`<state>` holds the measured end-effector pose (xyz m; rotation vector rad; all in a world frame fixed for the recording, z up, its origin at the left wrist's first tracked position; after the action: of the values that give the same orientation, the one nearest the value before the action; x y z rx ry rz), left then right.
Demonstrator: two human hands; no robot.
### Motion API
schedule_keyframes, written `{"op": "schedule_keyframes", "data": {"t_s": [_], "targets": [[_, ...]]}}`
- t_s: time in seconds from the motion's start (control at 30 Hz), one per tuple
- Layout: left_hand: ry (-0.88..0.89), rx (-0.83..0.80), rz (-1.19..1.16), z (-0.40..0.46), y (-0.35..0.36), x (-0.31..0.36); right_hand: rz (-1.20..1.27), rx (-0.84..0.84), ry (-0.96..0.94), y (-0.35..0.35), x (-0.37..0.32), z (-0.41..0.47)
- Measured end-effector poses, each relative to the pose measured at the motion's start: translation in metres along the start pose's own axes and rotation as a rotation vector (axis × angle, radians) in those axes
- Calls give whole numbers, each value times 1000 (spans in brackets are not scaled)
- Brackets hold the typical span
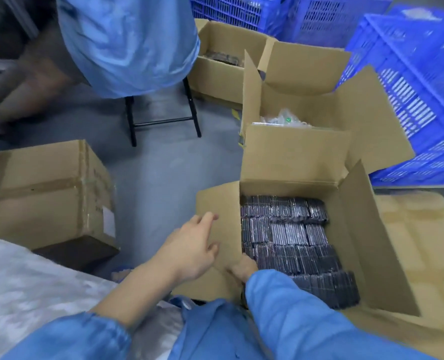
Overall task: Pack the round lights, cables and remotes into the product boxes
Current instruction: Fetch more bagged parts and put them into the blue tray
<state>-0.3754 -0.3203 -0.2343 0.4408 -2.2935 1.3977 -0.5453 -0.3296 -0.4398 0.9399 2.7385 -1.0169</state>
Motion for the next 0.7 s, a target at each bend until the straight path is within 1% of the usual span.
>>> {"op": "schedule_keyframes", "data": {"t_s": [0.13, 0.23, 0.27, 0.3, 0.4, 0.43, 0.47, 0.53, 0.57, 0.6, 0.63, 0.67, 0.7], "targets": [[-17, -58, 75, 28, 9, -3, 61, 79, 7, 14, -6, 6], [-7, -102, 48, 38, 17, -1, 70, 133, 13, 19, -9, 7], [9, -92, 19, 39, 17, -1, 67, 137, 1, 21, -10, 7], [32, -51, -14, 40, 14, 0, 58, 138, -13, 23, -9, 9], [102, 179, -111, 44, -12, -3, 74, 77, -49, 27, -4, 9], [108, 245, -137, 46, -24, -6, 134, 38, -74, 26, 0, 11], [101, 287, -159, 46, -35, -9, 247, -18, -86, 23, 6, 12], [70, 318, -164, 44, -53, -17, 540, -175, -63, 10, 21, 13], [52, 319, -144, 41, -59, -23, 624, -160, -57, 0, 32, 15], [30, 316, -118, 39, -63, -30, 637, -56, -61, -13, 46, 19], [6, 309, -96, 36, -65, -36, 527, 110, -70, -27, 63, 26], [-20, 300, -81, 34, -66, -42, 323, 273, -46, -40, 83, 32], [-46, 289, -77, 33, -64, -47, 73, 335, 3, -47, 103, 34]]}}
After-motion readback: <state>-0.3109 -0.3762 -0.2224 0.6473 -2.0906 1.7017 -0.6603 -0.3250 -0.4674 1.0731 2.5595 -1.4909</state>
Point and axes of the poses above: each hand's wrist, its own z-axis towards the middle knuckle, its own y-axis out of the palm, x = y × z, the point moved 2 cm from there along z, towards the middle knuckle
